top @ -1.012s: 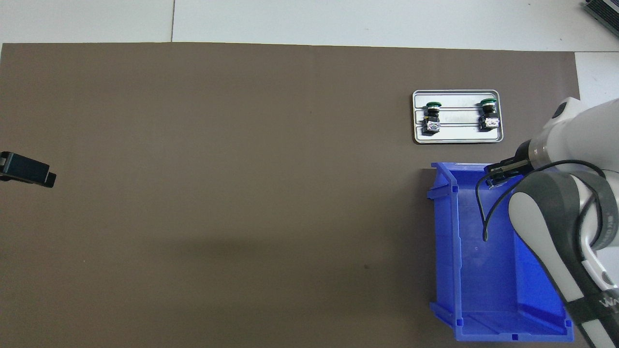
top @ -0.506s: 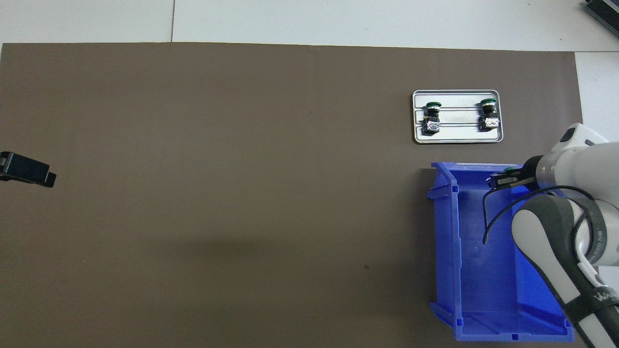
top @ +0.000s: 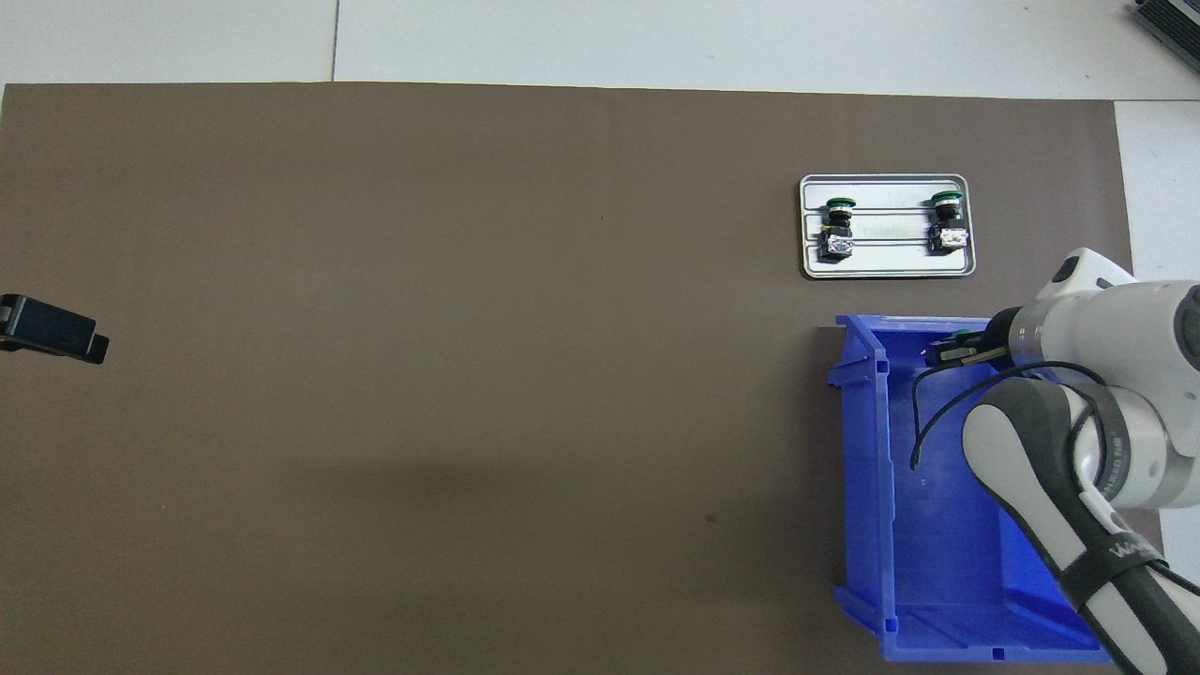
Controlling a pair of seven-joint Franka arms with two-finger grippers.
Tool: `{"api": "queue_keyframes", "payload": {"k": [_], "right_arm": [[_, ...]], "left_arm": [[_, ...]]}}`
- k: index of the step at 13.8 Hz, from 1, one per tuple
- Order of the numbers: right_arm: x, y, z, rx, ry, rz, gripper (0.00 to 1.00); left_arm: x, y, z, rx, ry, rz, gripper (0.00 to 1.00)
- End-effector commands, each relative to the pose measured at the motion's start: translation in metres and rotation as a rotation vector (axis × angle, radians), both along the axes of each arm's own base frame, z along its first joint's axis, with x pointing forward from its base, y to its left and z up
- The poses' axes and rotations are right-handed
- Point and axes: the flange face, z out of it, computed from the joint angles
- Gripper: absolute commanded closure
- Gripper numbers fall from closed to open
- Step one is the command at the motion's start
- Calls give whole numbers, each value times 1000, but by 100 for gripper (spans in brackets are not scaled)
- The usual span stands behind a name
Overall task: Place and press button with both arms
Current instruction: 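Lower the button into the blue bin and open the right gripper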
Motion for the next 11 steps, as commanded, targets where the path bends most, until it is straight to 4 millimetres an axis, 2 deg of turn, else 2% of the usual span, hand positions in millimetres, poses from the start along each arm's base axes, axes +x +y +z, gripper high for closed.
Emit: {"api": "queue_keyframes", "payload": {"k": [1, 3, 4, 5, 7, 9, 11], "right_arm": [[-3, 0, -9, 13, -23, 7, 100], [-4, 0, -12, 14, -18, -1, 100], [-5, 1, -13, 15, -15, -6, 89], [-5, 1, -14, 16, -14, -7, 66], [-6, 0, -14, 16, -12, -10, 37], [-6, 2, -14, 19, -9, -30, 1], [-3, 5, -10, 20, -15, -34, 0]], "left_arm": [[-8, 1, 1, 20, 3, 8, 0], [-9, 1, 2, 20, 2, 8, 0], [-8, 1, 1, 20, 3, 8, 0], [-8, 1, 1, 20, 3, 8, 0], [-8, 1, 1, 20, 3, 8, 0], [-9, 1, 2, 20, 2, 8, 0], [-9, 1, 2, 20, 2, 8, 0]]}}
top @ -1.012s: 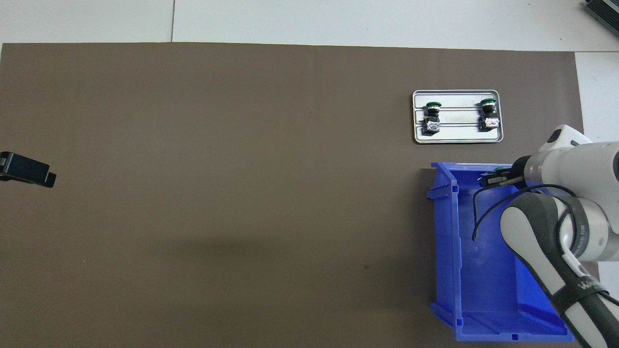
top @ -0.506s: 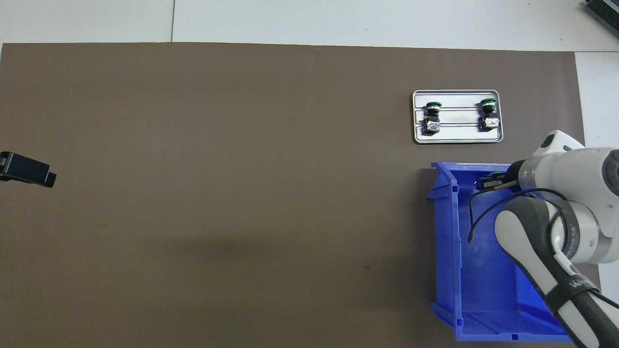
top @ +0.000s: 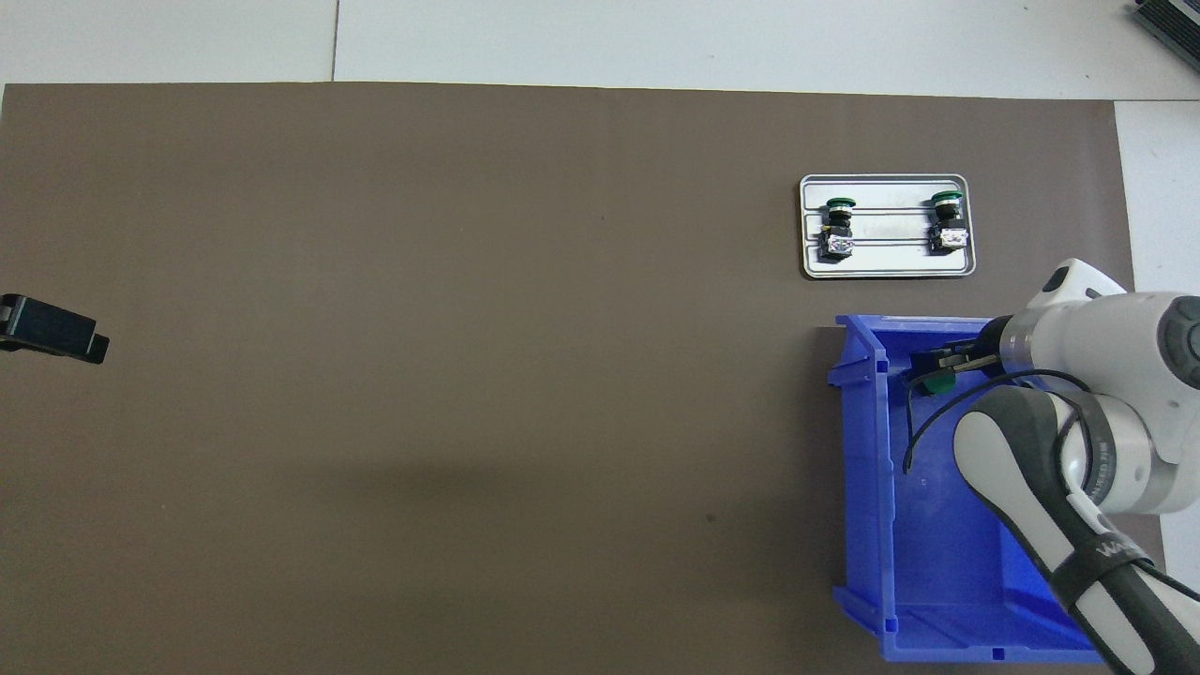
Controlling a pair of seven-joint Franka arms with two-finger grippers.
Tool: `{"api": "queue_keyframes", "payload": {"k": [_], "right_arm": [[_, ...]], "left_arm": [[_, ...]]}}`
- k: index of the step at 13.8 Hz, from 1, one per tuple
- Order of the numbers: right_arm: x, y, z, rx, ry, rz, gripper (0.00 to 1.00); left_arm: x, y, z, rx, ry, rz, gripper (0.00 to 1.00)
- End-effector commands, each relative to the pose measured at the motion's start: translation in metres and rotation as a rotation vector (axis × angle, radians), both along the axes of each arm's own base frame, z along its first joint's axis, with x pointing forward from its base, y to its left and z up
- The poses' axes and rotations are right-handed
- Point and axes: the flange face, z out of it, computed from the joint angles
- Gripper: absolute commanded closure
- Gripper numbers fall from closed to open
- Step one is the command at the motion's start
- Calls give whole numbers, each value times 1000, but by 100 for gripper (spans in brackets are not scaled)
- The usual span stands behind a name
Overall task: Place and press button with both arms
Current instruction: 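Lower the button into the blue bin and open the right gripper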
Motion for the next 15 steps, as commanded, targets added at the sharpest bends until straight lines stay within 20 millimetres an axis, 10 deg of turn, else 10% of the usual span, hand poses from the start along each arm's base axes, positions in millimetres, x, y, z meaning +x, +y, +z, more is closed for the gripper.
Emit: {"api": "queue_keyframes", "payload": {"k": [1, 15], "right_arm": [[4, 4, 6, 19, -29, -43, 0], [38, -24, 207, 18, 23, -322, 0]], "left_arm": [[-8, 1, 1, 20, 3, 8, 0], [-9, 1, 2, 20, 2, 8, 0]]}}
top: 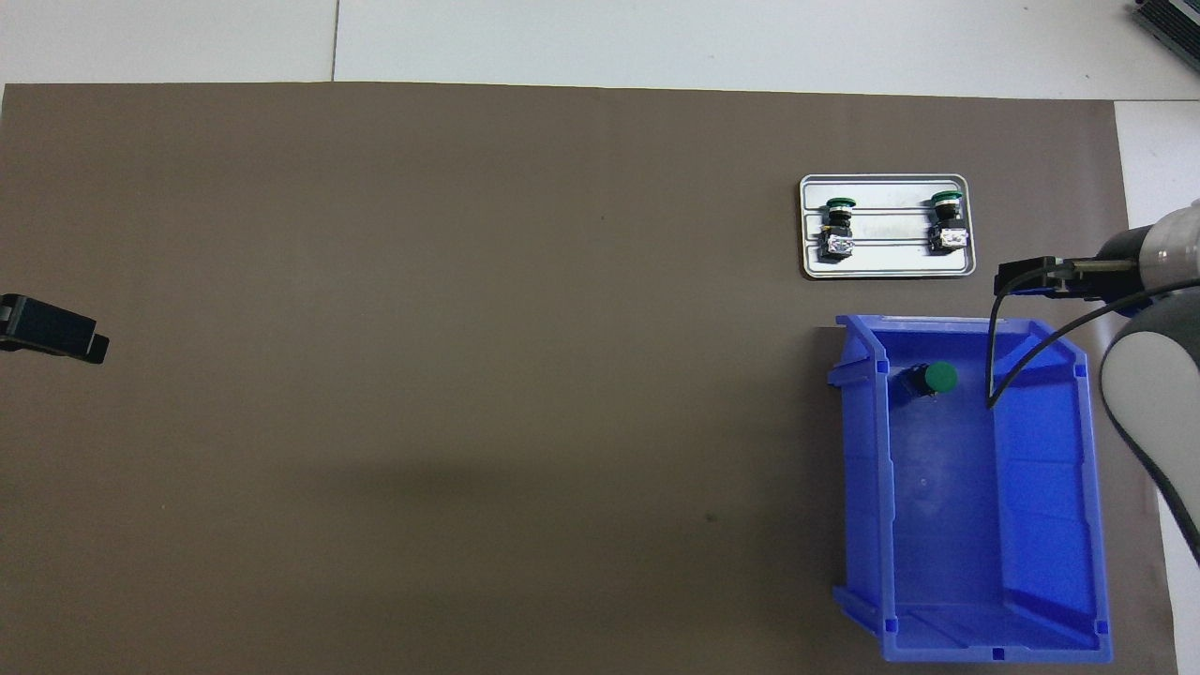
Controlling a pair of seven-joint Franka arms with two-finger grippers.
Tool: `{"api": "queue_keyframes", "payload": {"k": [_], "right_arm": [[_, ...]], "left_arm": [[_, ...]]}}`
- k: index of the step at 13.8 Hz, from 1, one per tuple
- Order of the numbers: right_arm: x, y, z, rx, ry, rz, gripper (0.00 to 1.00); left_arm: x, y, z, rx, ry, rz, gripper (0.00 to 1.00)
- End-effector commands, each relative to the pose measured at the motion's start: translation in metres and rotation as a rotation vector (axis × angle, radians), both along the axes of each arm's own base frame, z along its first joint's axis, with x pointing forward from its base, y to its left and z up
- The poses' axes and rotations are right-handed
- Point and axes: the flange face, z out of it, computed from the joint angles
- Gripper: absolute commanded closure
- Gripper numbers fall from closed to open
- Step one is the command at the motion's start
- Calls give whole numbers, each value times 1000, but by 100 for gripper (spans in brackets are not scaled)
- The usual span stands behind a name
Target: Place and press button with both arms
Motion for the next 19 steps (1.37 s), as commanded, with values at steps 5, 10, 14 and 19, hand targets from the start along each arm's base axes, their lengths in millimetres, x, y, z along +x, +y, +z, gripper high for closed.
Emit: {"api": "queue_keyframes", "payload": {"k": [5, 10, 14, 19], "right_arm": [[-29, -15, 105, -33, 109, -91, 0], [-38, -9, 103, -11, 114, -88, 0], [-36, -9, 104, 6, 124, -96, 0], [-38, -10, 105, 33, 149, -94, 0]], "left_arm": [[-8, 1, 1, 20, 3, 6, 0], [-9, 1, 1, 20, 5, 8, 0], [-8, 1, 1, 20, 3, 8, 0], [-8, 1, 1, 20, 3, 8, 0]]}}
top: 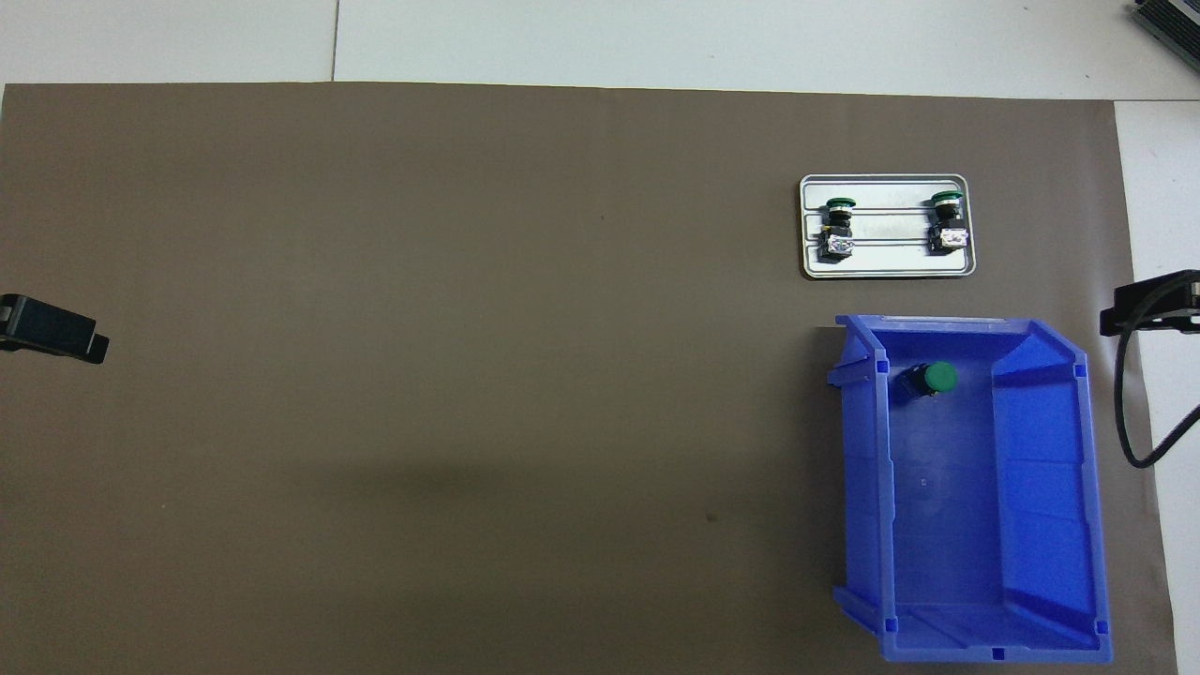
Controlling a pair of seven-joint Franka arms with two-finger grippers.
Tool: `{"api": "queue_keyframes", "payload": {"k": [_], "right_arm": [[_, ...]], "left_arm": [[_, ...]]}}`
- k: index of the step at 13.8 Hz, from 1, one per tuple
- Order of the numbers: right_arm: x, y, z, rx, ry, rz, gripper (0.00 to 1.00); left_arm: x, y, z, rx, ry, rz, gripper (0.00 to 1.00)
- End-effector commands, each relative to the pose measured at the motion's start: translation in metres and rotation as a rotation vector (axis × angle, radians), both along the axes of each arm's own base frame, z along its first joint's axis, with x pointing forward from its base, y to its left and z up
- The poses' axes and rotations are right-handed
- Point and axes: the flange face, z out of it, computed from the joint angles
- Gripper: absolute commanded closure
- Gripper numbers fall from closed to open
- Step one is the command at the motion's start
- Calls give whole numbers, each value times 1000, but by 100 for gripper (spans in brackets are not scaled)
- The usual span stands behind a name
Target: Place and press button with both arms
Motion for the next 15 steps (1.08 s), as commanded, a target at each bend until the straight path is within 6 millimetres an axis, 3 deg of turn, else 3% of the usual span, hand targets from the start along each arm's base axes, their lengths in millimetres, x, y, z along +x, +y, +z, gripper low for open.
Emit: {"api": "queue_keyframes", "payload": {"k": [1, 4, 6, 15], "right_arm": [[0, 6, 1, 14, 11, -3, 0], [-1, 9, 2, -27, 18, 26, 0], [1, 23, 3, -68, 17, 59, 0], [-4, 26, 7, -6, 18, -5, 0]], "left_arm": [[-9, 1, 2, 20, 2, 8, 0], [-9, 1, 2, 20, 3, 8, 0], [-9, 1, 2, 20, 2, 8, 0], [-9, 1, 2, 20, 2, 8, 0]]}}
